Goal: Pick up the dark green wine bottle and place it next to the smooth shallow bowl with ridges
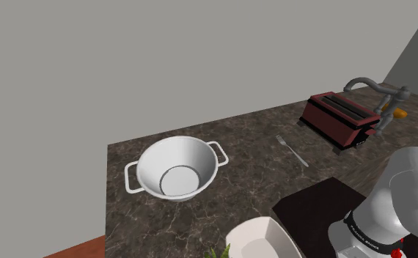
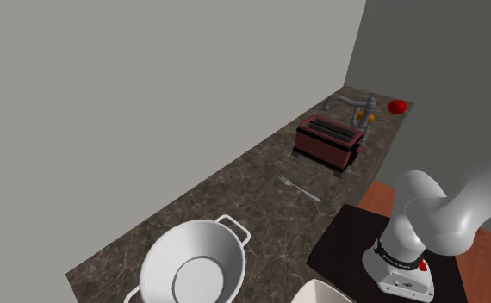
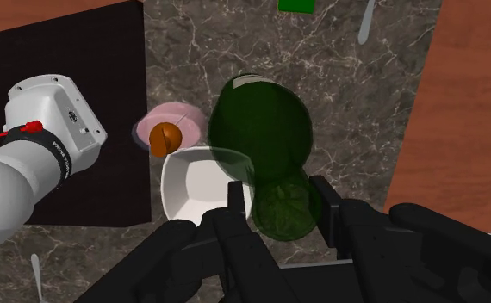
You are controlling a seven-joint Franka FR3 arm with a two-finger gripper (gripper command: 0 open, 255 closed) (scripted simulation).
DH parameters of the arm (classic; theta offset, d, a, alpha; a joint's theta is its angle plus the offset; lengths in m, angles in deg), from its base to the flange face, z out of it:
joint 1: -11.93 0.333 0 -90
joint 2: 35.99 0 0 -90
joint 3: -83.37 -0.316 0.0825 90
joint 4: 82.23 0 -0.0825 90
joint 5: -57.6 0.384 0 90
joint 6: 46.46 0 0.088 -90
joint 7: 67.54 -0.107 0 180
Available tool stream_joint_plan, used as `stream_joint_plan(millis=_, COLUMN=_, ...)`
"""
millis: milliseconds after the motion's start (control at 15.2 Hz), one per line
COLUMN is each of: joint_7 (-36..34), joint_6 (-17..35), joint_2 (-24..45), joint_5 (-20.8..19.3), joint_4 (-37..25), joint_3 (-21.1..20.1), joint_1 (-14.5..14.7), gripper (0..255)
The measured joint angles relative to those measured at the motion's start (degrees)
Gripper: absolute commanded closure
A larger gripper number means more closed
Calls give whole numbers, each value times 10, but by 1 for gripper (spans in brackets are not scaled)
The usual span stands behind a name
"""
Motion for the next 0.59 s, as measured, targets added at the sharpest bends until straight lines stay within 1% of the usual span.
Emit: stream_joint_plan(millis=594, joint_7=14, joint_6=55, joint_2=-40, joint_5=20, joint_4=93, joint_3=-5, joint_1=22, gripper=255)
